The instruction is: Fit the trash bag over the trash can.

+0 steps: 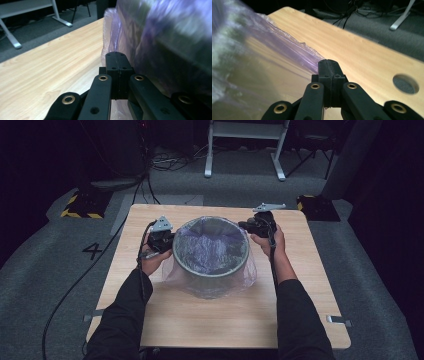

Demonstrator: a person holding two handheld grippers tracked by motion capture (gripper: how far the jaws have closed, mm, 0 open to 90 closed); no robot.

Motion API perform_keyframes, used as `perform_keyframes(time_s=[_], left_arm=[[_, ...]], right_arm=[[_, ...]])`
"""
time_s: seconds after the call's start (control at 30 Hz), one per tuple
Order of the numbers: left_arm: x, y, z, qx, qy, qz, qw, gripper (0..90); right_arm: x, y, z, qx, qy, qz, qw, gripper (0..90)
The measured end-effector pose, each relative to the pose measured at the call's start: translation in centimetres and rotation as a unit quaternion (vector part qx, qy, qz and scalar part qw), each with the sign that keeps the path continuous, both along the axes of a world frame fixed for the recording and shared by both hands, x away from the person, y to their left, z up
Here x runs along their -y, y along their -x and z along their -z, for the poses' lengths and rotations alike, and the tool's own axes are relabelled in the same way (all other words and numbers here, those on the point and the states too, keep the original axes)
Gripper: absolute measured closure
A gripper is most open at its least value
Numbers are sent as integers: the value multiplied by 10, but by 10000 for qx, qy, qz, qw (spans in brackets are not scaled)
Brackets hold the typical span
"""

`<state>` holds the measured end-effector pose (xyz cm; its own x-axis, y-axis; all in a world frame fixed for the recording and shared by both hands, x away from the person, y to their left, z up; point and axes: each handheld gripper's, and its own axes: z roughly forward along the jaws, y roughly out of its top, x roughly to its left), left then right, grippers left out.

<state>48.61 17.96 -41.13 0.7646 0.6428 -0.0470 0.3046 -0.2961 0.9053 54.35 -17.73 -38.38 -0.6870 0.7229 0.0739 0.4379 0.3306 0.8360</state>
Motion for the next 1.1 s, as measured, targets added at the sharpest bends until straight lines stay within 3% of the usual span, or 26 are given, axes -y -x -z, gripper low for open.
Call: perform_keyframes(time_s=[0.17, 0.33, 0.4, 0.5, 0.57, 0.67, 0.83, 0.9, 1.0, 1.1], left_arm=[[2, 0, 10, -135, -143, 41, 9998, 899], [-1, 2, 19, -196, -302, 7, 9994, 897], [-6, 5, 19, -165, -301, -141, 9993, 809], [-19, 13, 16, -93, -113, -186, 9997, 690], [-28, 21, 12, -35, -46, -190, 9998, 622], [-42, 35, 6, -12, -6, -249, 9997, 449], [-52, 63, 4, 65, -253, -209, 9994, 263], [-54, 75, 6, 131, -322, -186, 9992, 239], [-58, 91, 12, 44, -335, -98, 9994, 197], [-58, 103, 20, -55, -521, -88, 9986, 167]], right_arm=[[11, 1, 20, -303, -68, -33, 9995, 891], [13, 4, 35, -404, 10, -52, 9992, 867], [14, 6, 39, -406, 29, -45, 9992, 867], [18, 9, 39, -296, 55, -4, 9995, 830], [23, 12, 35, -199, 12, 76, 9998, 778], [31, 17, 24, -4, -82, 131, 9999, 649], [40, 28, 4, 142, -306, -22, 9994, 461], [40, 34, -7, 249, -323, -153, 9991, 423], [38, 46, -25, 445, -392, -319, 9977, 352], [32, 58, -42, 642, -295, -509, 9962, 317]])
